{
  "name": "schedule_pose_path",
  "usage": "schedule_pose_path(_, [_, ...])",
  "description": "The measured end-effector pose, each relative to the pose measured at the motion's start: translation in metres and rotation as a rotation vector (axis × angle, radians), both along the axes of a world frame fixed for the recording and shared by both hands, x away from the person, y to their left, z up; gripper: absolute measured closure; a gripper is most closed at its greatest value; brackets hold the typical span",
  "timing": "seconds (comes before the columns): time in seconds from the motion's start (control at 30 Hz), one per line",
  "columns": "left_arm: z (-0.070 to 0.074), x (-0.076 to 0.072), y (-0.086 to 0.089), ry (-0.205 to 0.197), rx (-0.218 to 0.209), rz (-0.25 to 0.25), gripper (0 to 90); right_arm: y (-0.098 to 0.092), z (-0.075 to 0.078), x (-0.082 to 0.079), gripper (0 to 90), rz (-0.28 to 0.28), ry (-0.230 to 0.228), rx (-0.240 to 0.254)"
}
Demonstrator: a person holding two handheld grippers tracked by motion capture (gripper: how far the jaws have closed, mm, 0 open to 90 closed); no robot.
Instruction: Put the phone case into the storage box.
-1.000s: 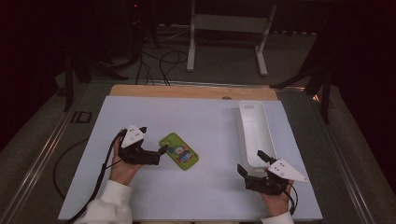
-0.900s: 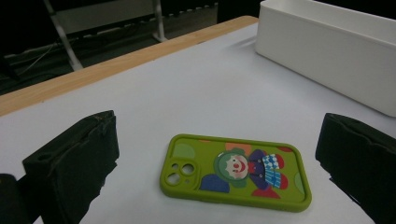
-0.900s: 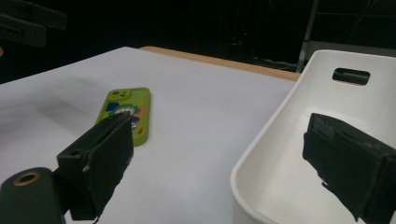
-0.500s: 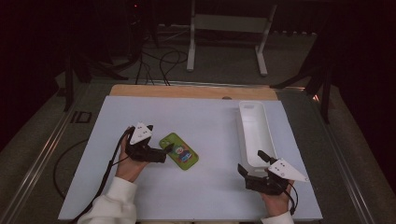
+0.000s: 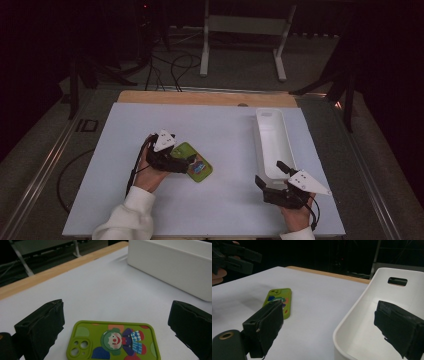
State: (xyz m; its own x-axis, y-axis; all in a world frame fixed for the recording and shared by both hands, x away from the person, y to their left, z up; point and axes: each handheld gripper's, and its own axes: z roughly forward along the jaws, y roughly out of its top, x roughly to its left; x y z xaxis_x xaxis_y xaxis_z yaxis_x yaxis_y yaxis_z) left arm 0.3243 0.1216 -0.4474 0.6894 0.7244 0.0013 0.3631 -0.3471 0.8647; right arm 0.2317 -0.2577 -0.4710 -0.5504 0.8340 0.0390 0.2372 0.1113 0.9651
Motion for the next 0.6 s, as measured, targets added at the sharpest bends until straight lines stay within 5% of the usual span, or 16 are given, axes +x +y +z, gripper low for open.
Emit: schedule_pose_path(0.6, [-0.011,0.009,-0.014,0.049,0.008,-0.003,5.8,0.0,0.0,0.0,8.6,-0.001,-0.002,-0.002])
